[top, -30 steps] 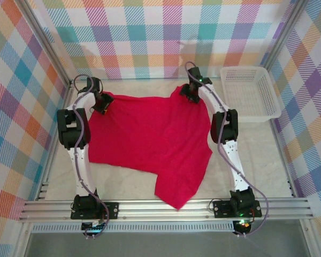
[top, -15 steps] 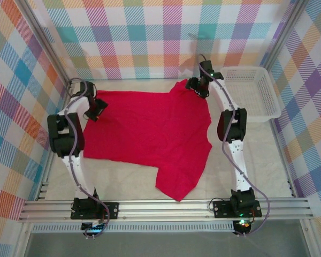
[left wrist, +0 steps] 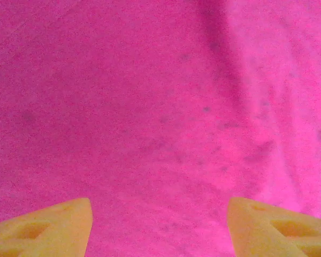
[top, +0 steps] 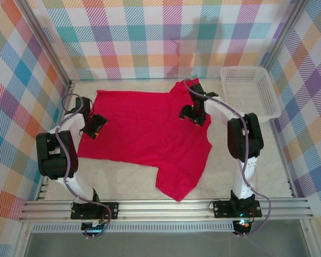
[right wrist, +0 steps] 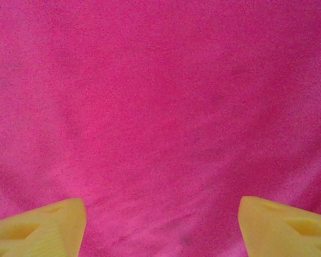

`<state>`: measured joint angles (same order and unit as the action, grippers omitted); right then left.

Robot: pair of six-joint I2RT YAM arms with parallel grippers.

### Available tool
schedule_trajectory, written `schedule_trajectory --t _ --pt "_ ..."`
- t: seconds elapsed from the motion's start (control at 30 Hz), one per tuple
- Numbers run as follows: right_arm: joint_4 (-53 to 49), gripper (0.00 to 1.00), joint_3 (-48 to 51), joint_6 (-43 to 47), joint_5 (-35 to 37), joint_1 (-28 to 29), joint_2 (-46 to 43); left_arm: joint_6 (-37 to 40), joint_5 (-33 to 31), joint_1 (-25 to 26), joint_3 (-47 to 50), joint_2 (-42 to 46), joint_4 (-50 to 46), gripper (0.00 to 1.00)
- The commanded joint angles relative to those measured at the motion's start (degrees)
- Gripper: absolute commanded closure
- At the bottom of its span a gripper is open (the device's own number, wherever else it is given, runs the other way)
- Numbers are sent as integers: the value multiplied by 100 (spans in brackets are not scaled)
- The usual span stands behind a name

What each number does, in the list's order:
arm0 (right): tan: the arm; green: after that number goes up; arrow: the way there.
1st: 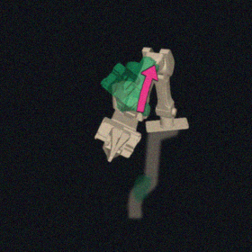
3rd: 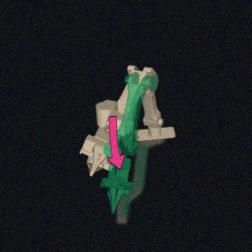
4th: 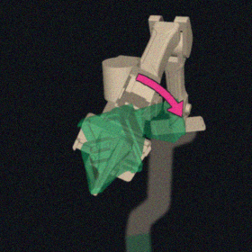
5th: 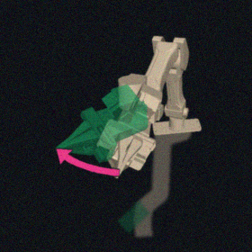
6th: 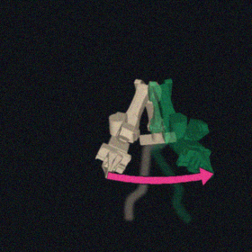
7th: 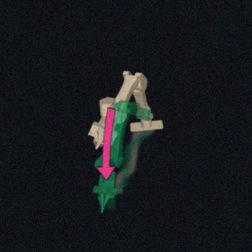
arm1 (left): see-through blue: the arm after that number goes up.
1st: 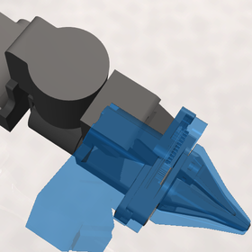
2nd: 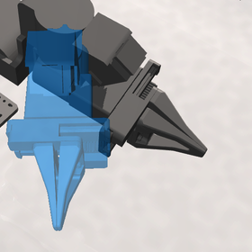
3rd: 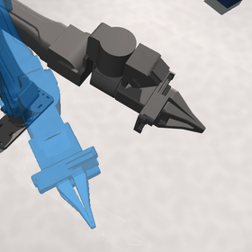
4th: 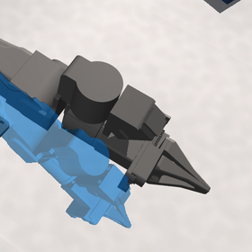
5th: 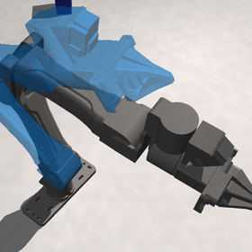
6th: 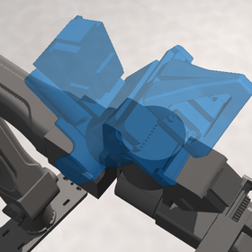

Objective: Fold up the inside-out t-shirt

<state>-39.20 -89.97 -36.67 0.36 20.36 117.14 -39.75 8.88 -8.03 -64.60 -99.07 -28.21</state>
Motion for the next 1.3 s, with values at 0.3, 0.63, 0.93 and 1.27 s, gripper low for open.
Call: schedule_trajectory --t 0.3,0.63,0.93,1.27 --pt "-1151 25 -3030 840 494 -849 2453 -167 -264 -545 741 -206 555 33" --pt "-712 24 -1642 819 -10 -246 465 -80 -1186 -563 1746 2576 -379 33" --pt "-347 25 730 247 95 337 -1452 -60 -1352 -585 1868 1767 -418 38" --pt "-840 40 3304 -759 78 1674 -3682 -174 -1554 -609 1755 776 -70 70"
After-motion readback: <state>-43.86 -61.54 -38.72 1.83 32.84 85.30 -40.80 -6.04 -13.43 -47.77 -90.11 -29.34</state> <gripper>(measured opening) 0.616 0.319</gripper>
